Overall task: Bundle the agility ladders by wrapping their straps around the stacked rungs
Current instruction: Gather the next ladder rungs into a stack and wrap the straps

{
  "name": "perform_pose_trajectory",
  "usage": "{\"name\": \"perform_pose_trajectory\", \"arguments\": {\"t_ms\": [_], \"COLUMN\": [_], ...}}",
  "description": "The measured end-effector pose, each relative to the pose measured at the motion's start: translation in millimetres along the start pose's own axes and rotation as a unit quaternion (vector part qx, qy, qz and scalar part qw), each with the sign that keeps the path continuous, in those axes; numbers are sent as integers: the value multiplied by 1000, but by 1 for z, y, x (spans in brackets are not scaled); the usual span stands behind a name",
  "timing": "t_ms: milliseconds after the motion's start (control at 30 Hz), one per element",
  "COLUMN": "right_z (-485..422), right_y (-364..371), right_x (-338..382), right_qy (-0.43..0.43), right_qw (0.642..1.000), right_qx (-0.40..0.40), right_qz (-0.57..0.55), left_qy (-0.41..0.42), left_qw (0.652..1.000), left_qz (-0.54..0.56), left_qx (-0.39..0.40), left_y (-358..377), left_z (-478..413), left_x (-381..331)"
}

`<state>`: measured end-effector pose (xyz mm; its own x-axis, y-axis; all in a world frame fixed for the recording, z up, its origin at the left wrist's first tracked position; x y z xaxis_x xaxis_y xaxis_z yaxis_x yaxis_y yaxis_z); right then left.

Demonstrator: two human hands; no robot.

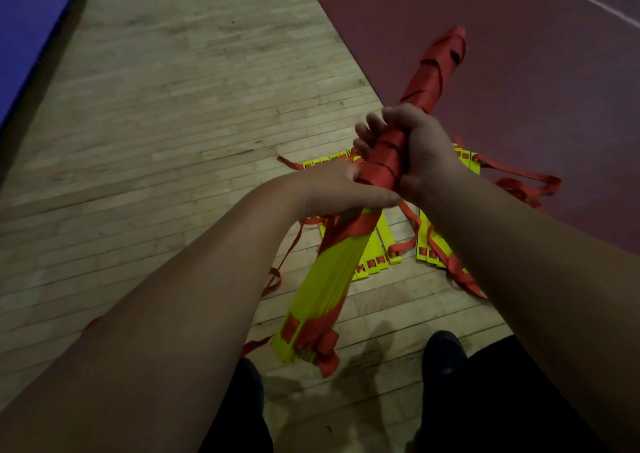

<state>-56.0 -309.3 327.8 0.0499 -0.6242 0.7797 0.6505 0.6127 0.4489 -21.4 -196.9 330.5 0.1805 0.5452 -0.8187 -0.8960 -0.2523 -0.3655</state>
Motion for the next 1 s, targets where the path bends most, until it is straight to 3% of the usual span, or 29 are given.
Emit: {"name": "perform_pose_trajectory", "arguments": {"t_ms": [133, 367, 467, 633, 733, 800, 900, 1000], "right_z": [-7, -4, 2, 3, 4, 4, 3, -1], "right_y": [-16, -20, -19, -9, 1, 7, 5, -8], "right_x": [-17, -33, -38, -20, -7, -1, -5, -19], "right_qy": [33, 109, 152, 87, 39, 21, 34, 65], "right_qw": [993, 966, 962, 985, 998, 999, 998, 995], "right_qx": [-71, -60, -27, -20, 22, 48, 41, -12], "right_qz": [94, 225, 224, 148, 41, -9, -15, 69], "left_qy": [19, -2, -17, -26, 5, 20, 21, 1], "left_qw": [979, 939, 964, 998, 992, 987, 999, 987], "left_qz": [-201, -342, -264, -47, 124, 156, 27, -163], "left_qx": [-30, -41, -39, -27, 8, 12, -4, -13], "left_y": [-1, 3, 1, -14, -9, -8, -13, -13], "left_z": [-3, -7, -11, -12, -7, -4, -3, -3], "left_x": [-5, 2, 10, 22, 15, 7, 0, 1]}}
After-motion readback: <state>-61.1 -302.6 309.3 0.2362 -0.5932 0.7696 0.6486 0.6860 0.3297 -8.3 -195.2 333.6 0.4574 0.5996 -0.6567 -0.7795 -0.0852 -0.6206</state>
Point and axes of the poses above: each hand's wrist, its own z-axis away from the middle knuckle, its own y-axis out of the palm, x = y × z, the point moved 9 cm from there along -z, towards the middle knuckle, and after that the axes turned 12 degrees about z, right-handed, at the moved point
